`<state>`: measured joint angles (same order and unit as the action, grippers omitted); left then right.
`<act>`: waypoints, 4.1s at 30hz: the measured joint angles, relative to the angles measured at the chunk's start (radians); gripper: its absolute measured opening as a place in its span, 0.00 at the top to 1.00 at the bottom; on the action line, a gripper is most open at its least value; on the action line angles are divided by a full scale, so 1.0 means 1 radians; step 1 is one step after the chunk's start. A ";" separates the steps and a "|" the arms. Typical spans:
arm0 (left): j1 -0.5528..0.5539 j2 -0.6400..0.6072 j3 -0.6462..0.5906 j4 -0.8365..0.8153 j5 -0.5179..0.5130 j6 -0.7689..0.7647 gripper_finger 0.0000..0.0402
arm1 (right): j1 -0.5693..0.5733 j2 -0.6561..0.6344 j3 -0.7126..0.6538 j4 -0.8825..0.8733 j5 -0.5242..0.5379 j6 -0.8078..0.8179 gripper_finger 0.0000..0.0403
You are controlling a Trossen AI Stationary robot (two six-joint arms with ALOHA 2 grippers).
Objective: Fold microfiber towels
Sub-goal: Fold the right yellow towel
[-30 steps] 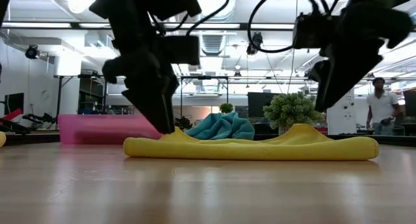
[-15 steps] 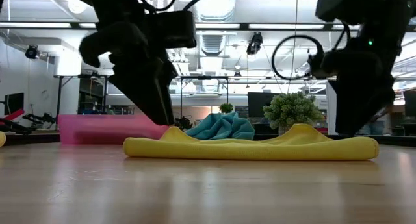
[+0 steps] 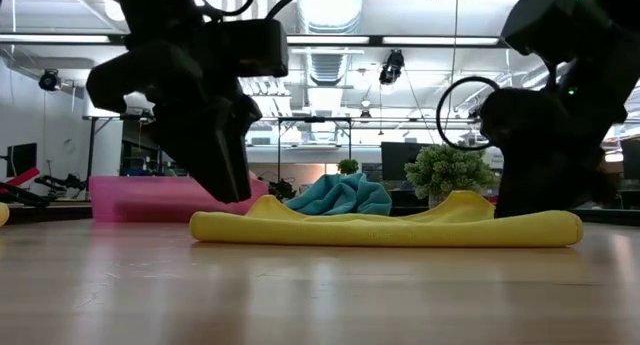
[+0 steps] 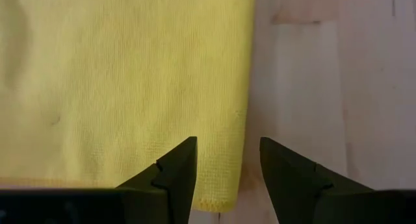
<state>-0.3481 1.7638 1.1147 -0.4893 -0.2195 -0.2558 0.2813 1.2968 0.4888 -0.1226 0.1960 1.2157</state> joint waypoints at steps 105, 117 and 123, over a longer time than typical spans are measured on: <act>-0.023 -0.050 -0.336 0.614 -0.047 -0.100 0.62 | -0.113 0.512 0.853 -0.363 0.083 -0.598 0.35; -0.024 -0.050 -0.336 0.616 -0.047 -0.101 0.62 | -0.080 0.569 0.860 -0.107 -0.066 -0.628 0.36; -0.027 -0.050 -0.336 0.613 -0.047 -0.102 0.62 | -0.092 0.505 0.868 -0.192 -0.062 -0.704 0.40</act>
<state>-0.3756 1.7142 0.7784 0.1242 -0.2665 -0.3579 0.1888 1.8020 1.3567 -0.3148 0.1339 0.5119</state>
